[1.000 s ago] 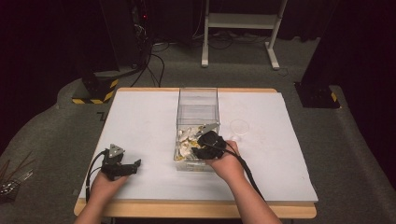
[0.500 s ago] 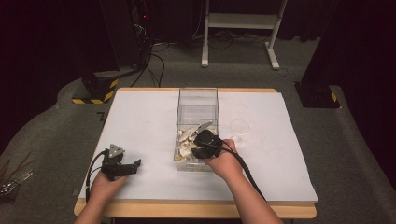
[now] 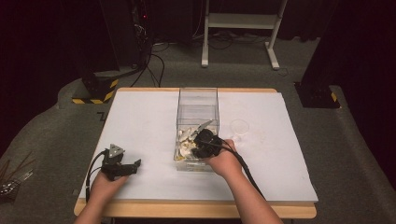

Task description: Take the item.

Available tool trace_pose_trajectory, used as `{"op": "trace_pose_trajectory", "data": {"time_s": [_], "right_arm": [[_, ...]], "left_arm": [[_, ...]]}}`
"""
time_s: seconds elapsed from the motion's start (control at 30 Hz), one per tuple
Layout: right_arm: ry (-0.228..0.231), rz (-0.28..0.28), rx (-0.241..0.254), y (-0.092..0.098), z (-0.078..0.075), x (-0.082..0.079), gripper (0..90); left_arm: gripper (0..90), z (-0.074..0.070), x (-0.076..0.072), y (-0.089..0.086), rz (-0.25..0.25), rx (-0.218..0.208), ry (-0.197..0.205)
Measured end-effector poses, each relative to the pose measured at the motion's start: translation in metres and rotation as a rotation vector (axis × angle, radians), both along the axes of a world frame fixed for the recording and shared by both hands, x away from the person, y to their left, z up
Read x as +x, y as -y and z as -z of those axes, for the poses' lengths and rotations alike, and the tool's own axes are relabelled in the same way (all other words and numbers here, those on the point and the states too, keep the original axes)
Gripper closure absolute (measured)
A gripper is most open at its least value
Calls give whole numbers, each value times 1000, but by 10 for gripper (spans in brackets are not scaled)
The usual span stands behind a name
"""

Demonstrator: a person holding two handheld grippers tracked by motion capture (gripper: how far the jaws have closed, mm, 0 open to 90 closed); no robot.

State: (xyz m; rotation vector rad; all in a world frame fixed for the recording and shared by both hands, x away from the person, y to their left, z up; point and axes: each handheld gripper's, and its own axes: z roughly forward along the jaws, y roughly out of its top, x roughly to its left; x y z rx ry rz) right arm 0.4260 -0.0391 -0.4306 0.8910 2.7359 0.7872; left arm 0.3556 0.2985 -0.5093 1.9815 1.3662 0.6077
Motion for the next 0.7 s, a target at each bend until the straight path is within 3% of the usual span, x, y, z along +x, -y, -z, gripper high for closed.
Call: {"op": "trace_pose_trajectory", "data": {"time_s": [0.27,0.7], "right_arm": [[3,-13,7,2,-1,0,793],[116,42,107,16,-9,-12,804]], "left_arm": [[140,0,0,0,0,0,0],[140,0,0,0,0,0,1]]}}
